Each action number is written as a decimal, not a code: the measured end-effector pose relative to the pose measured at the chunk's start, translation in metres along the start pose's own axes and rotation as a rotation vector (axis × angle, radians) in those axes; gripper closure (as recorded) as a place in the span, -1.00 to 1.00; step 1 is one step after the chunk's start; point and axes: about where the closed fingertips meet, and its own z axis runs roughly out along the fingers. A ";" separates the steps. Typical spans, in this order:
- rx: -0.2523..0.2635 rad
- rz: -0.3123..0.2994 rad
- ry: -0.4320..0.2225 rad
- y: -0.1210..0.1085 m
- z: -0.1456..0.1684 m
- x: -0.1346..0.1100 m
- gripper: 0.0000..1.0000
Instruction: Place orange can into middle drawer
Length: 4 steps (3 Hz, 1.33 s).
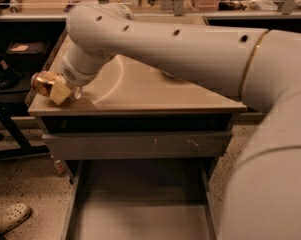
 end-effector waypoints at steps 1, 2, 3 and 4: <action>0.034 0.042 -0.004 0.021 -0.035 0.031 1.00; 0.081 0.114 0.007 0.041 -0.062 0.070 1.00; 0.109 0.201 0.029 0.064 -0.079 0.113 1.00; 0.110 0.203 0.043 0.065 -0.077 0.121 1.00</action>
Offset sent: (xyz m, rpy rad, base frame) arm -0.1276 -0.1114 -0.0024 -0.0183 0.0374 -0.2598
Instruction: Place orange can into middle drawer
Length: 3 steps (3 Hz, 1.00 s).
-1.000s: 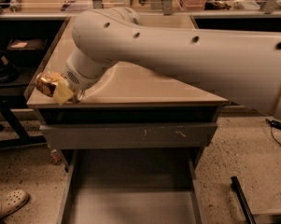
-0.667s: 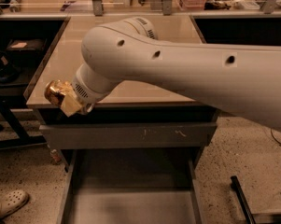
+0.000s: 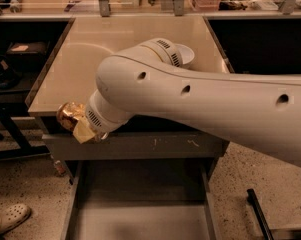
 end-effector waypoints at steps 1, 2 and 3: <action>0.014 -0.019 0.013 0.004 -0.005 -0.003 1.00; -0.020 0.064 0.042 0.029 0.004 0.025 1.00; -0.042 0.195 0.102 0.046 0.045 0.084 1.00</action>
Offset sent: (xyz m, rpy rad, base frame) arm -0.0955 0.0024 -0.0789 0.0185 0.2514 -0.1263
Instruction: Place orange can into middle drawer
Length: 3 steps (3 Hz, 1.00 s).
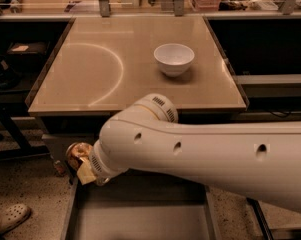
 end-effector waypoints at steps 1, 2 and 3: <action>-0.014 0.115 0.020 -0.009 0.042 0.044 1.00; -0.014 0.192 0.034 -0.026 0.080 0.073 1.00; -0.020 0.196 0.032 -0.026 0.081 0.074 1.00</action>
Offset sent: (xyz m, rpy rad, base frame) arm -0.0169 -0.0335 -0.1783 0.0204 0.1769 -0.2173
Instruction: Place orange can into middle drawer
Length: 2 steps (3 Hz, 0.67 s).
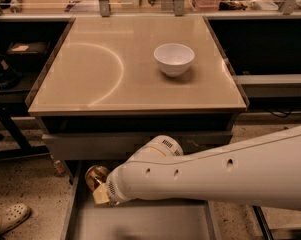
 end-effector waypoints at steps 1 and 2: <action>-0.006 0.094 0.024 -0.033 0.031 0.031 1.00; -0.042 0.169 -0.007 -0.065 0.071 0.050 1.00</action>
Offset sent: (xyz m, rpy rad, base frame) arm 0.0309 -0.0484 -0.1733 0.2028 0.0707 -0.2218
